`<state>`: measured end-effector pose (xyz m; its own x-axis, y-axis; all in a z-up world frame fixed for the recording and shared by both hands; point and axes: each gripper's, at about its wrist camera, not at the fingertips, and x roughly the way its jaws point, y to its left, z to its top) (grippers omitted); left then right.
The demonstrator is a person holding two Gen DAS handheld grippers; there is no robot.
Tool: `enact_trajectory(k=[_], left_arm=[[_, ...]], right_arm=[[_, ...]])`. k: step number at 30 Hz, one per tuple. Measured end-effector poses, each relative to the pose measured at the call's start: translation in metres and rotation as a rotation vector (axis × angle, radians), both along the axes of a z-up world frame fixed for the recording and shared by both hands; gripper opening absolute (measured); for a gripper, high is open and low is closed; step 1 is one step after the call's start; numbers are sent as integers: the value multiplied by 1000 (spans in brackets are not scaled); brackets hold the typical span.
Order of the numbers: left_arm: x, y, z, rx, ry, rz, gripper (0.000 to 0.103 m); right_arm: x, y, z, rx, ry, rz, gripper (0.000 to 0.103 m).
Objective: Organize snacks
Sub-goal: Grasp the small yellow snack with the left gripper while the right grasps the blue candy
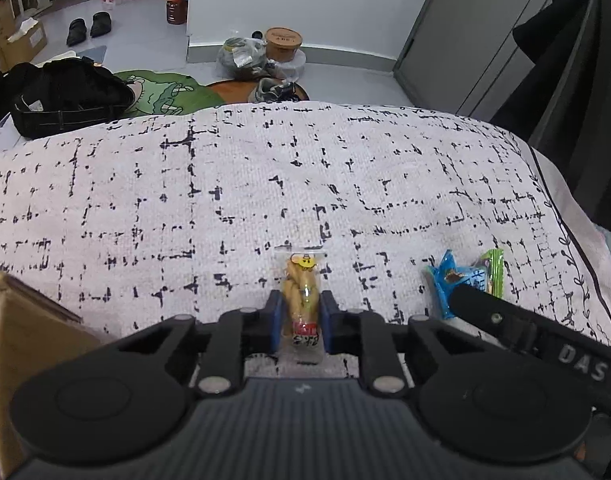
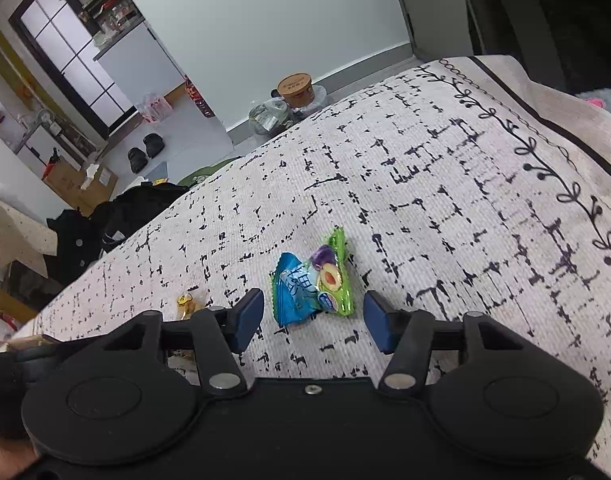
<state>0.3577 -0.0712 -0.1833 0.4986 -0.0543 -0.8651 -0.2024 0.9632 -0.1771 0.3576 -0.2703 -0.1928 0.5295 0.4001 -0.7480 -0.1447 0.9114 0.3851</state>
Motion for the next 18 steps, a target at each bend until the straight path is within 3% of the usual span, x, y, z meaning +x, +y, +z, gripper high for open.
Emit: enact_trajectory(k=[5,7,9,18], left_arm=[[-6,2,5,0,-16,2,17],[-10,4,9,-5,-25,-1,17],[-14,5,14,-7,-35,-10,17],[-41,13,41,6,-96,-54,17]], right_arm=[[8,4,-3,8,5,-32,47],[10,5,-4,-4,6,-50,34],[9,6,-6,-3,7,-51,28],[-24,10,14,-7,-27,-50,22]])
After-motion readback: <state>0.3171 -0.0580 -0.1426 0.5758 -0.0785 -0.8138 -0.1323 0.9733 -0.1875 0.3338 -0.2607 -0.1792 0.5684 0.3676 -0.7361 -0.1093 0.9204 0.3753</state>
